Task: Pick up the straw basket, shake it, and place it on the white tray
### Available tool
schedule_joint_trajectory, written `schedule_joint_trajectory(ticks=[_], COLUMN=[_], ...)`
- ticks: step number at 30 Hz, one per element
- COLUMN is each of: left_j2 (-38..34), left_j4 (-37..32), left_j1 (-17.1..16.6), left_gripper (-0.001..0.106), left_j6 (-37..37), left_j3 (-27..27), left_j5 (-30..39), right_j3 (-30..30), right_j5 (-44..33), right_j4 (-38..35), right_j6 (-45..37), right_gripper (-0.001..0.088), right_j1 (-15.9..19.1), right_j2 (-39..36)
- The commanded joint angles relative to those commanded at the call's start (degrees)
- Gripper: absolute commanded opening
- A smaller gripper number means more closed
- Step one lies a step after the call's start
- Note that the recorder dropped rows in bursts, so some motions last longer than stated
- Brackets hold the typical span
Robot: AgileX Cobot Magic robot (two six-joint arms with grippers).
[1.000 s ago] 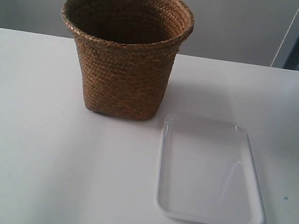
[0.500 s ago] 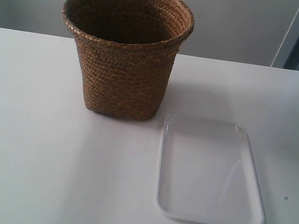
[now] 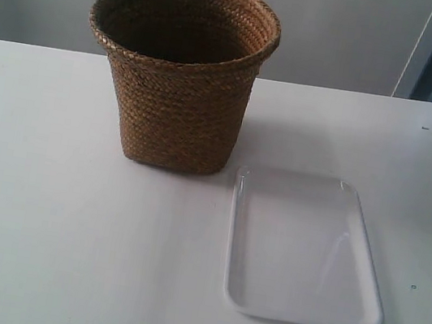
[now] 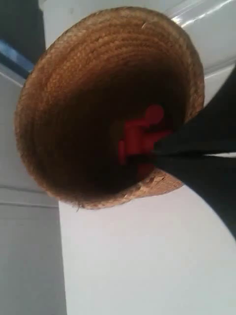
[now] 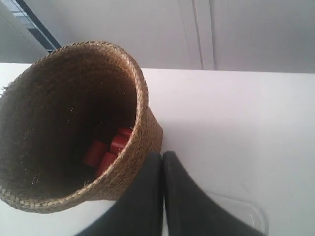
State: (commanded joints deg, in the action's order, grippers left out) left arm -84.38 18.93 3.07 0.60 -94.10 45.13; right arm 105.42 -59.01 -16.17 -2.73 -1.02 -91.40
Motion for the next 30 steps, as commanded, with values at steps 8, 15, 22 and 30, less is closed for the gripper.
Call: schedule_joint_trajectory(ticks=[8,15,22,30], left_j2=[-4.61,-9.41,-15.21,-21.75], left_j4=[0.86,3.06,2.95,8.69], left_j1=[-2.99,-2.99,-2.99,-2.99], left_gripper=[0.0,0.001,0.065,0.065], left_j6=[-1.73,-1.68,-0.6,-0.6], left_j3=[-7.68,-9.92,-10.02,-10.02], left_j5=[4.17,1.98,-0.93,-7.91], right_j3=[0.0,0.0,0.0,0.0], right_j5=[-1.75,-0.6,-1.19,0.59], right_j4=[-0.8,-5.15,-8.83,-8.83], right_j6=[-3.43,-3.43,-5.22,-4.96], right_gripper=[0.0023,0.0191,0.063,0.063], right_j1=[0.0,-0.12,-0.12,-0.12], right_j2=[-0.85,-4.68,-9.38,-14.21])
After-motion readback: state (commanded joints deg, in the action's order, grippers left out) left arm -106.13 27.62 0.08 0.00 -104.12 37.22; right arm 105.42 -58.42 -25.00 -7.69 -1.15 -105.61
